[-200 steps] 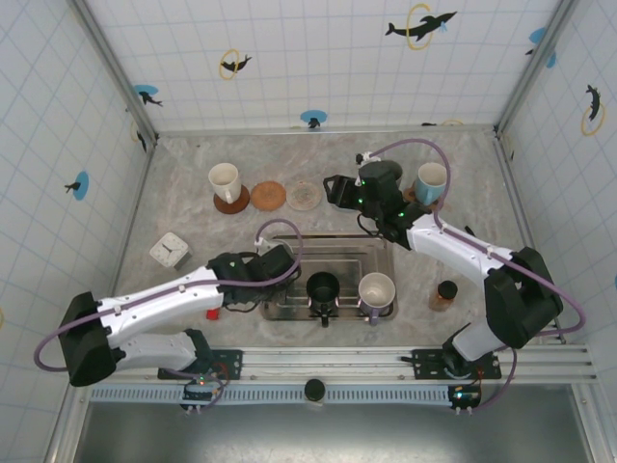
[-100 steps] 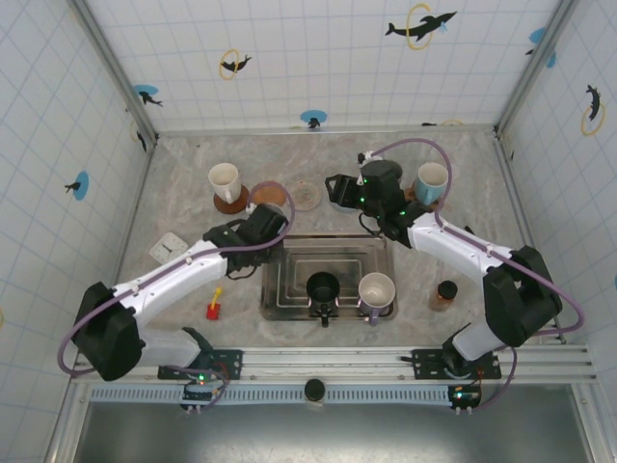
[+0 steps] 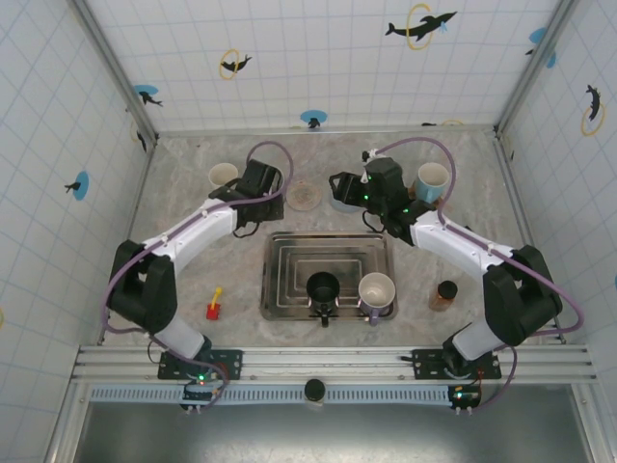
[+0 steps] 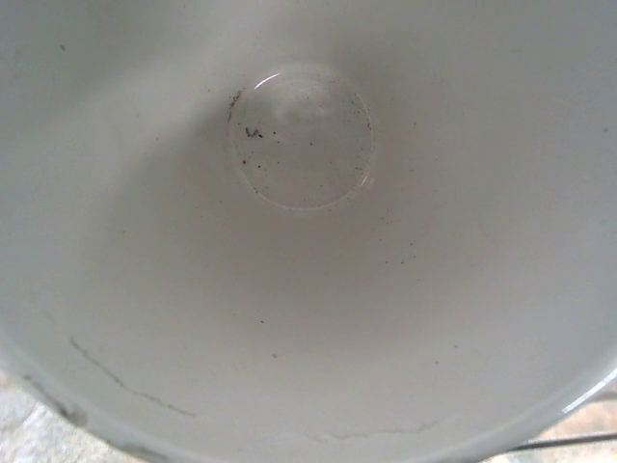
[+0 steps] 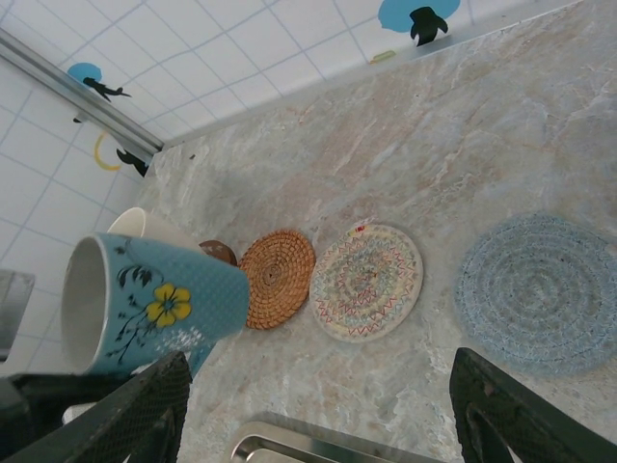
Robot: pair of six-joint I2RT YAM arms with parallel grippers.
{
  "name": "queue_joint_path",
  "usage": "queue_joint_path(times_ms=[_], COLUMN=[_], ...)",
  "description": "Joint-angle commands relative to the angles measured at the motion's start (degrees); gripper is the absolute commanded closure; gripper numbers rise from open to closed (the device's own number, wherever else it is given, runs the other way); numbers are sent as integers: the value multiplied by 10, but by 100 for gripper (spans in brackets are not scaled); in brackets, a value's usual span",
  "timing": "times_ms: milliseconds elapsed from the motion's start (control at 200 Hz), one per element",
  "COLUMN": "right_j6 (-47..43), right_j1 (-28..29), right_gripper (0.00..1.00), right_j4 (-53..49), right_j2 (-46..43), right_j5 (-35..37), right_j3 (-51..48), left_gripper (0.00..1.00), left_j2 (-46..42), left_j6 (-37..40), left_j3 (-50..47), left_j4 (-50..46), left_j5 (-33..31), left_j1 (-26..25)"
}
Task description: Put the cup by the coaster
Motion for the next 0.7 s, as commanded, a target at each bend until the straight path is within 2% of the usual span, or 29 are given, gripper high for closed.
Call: queue_joint_path(times_ms=[0,85,305,696], right_j6=[-1,0,0,-1], right_j1=[-5,-6,-7,-14], right_gripper=[28,28,30,30], right_j4=[9,7,-3,-7], right_j2=[17,27,64,80], right_j5=[-8,-11,-27,-32], right_j3=[8,15,43,53], left_gripper=[100,100,100,100], left_j2=[15,21,40,86], left_j6=[21,21,27,28], left_j3=[25,25,46,68], left_j4=[36,43,49,48], left_j5=[19,25,37,46], left_j1=[23,49,77,85])
